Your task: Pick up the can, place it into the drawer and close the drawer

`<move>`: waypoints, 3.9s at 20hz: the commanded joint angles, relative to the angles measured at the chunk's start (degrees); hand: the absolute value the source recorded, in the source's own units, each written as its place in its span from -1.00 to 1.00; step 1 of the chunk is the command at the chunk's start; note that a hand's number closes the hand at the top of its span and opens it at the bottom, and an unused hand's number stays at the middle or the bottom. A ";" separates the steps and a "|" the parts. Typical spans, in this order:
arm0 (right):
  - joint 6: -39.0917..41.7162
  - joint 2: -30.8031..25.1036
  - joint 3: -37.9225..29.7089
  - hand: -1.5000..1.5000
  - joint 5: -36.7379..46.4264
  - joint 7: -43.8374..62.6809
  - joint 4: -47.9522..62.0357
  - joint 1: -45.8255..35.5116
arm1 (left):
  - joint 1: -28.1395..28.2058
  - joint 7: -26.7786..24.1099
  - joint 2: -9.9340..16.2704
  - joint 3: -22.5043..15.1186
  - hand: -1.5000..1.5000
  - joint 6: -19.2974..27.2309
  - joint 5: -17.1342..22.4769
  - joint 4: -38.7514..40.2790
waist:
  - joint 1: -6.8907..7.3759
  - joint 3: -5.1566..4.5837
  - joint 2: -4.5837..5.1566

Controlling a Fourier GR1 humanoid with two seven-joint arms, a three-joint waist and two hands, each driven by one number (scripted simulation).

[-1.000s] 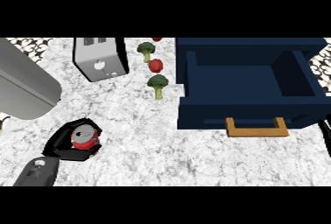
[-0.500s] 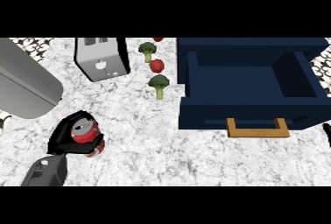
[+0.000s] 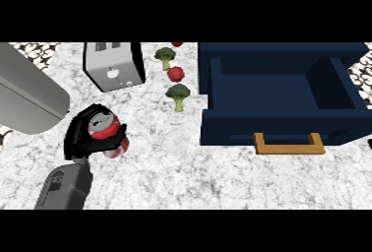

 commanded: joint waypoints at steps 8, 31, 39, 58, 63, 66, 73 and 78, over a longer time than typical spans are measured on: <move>-1.95 0.42 0.90 -1.00 1.55 2.18 -2.09 -2.56 | -3.81 14.11 -3.57 -10.16 1.00 6.97 -3.57 -17.83 | -0.04 -0.04 0.10; 2.07 -0.60 -1.85 -1.00 -0.06 -4.76 3.55 1.01 | -45.72 34.38 -3.83 -25.90 1.00 32.22 0.13 -1.49 | -1.73 0.01 0.34; 1.77 0.64 -0.68 -1.00 -0.42 -1.91 -0.50 1.72 | -59.06 34.54 -3.83 -25.99 1.00 35.47 4.46 11.14 | -2.03 0.01 0.37; -0.63 -1.06 0.55 -1.00 1.74 2.87 0.88 -5.67 | -69.28 23.95 -3.83 -34.98 1.00 37.61 19.06 33.67 | -4.10 0.06 0.97; -1.02 -1.59 -0.52 -1.00 1.53 1.57 4.42 -8.29 | -68.75 19.93 -3.83 -38.72 1.00 38.64 20.16 36.59 | -4.67 0.09 1.29; -1.42 -1.01 0.39 -1.00 1.44 3.26 2.39 -7.97 | -68.39 20.12 -3.83 -41.66 1.00 41.76 21.64 36.55 | -5.38 0.10 1.21; -1.48 -2.23 -0.27 -1.00 0.92 3.39 4.87 -11.30 | -68.33 17.09 -3.83 -43.38 1.00 39.99 22.80 41.93 | -6.07 0.11 1.84; -1.40 -0.70 1.99 -1.00 3.37 0.96 4.64 -9.75 | -65.63 15.93 -3.83 -47.77 1.00 41.82 24.01 40.71 | -6.96 0.12 1.81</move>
